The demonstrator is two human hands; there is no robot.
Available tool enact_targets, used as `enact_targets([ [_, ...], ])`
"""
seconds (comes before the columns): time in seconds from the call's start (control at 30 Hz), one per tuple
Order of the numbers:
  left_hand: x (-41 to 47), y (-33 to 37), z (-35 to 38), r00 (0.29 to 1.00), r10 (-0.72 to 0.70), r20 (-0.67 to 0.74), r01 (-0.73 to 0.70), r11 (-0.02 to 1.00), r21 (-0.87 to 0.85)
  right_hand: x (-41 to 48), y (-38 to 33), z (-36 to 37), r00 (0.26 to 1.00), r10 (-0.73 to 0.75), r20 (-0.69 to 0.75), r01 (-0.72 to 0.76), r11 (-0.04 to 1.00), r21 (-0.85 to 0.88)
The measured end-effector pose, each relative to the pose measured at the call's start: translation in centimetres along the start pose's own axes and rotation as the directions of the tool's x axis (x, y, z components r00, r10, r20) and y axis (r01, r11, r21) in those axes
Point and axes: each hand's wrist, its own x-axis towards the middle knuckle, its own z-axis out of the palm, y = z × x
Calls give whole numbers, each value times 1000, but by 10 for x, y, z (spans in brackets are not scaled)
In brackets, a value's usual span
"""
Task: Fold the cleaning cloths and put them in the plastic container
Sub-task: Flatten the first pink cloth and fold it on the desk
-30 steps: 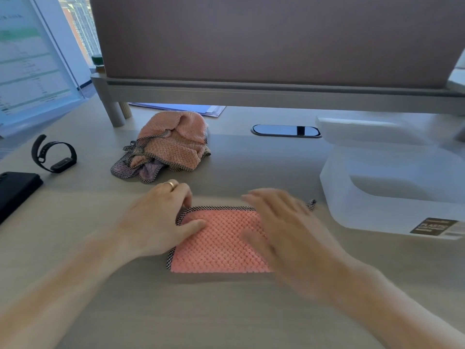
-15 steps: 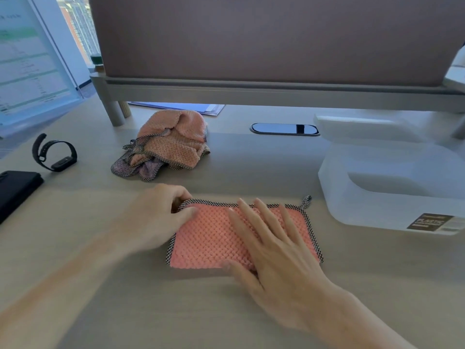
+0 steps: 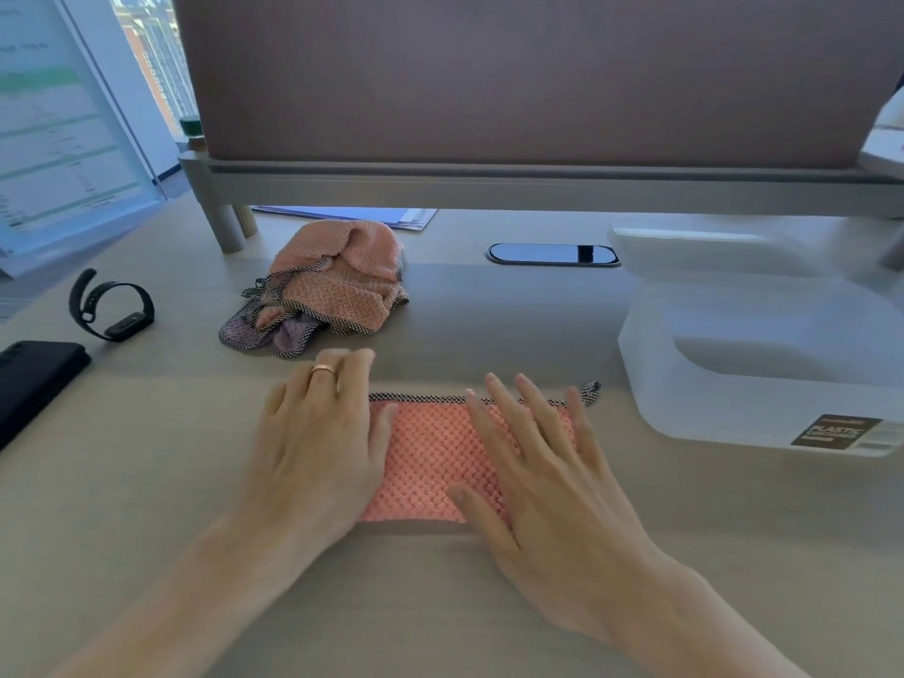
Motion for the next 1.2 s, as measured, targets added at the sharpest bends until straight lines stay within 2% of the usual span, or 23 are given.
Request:
enact_targets([
  [0.07,-5,9,1,993,121,-11,-121,992,-22,3,-5,10,1000,-22,-5,21,1000,-9],
  [0.13,-10,19,12,973,191,126,-175,976,-126,4,-3,19,1000,3,11,-3,1000,-14],
  [0.23,-15,16,29,943,145,298,-109,985,-134,3,7,20,999,29,40,-29,1000,-3],
  [0.43,-20,-27,19,920,51,389,-27,997,-67,-8,35,4,983,116,145,-110,993,-49],
  [0.53,-17,-35,2,910,11,414,54,988,-145,-12,40,-7,973,152,173,-143,988,-62],
  [0.6,-6,-37,-6,932,-32,362,109,975,-195,-10,34,-13,988,114,105,-110,993,-44],
  [0.67,9,-36,-8,942,-1,336,60,984,-165,-7,17,-14,1000,4,29,-4,1000,-4],
  [0.73,24,-32,-10,929,27,368,36,986,-164,-6,-2,-3,995,-92,47,89,995,50],
  [0.83,42,-29,-15,877,53,478,40,982,-183,-7,-15,16,992,-101,77,95,992,87],
  [0.9,51,-30,-24,827,50,561,89,972,-218,-7,-14,20,992,-90,84,82,992,98],
  [1.0,59,-29,-38,782,22,623,269,889,-369,-7,-11,16,989,-104,106,92,990,110],
  [1.07,64,-20,-45,780,15,626,378,786,-489,-8,-10,10,987,-116,112,94,979,182],
  [1.1,68,-12,-49,786,26,618,392,752,-530,-8,-8,3,990,-109,92,80,957,280],
  [1.2,81,20,-54,800,96,592,360,713,-602,-13,0,-18,996,32,-82,24,799,601],
])
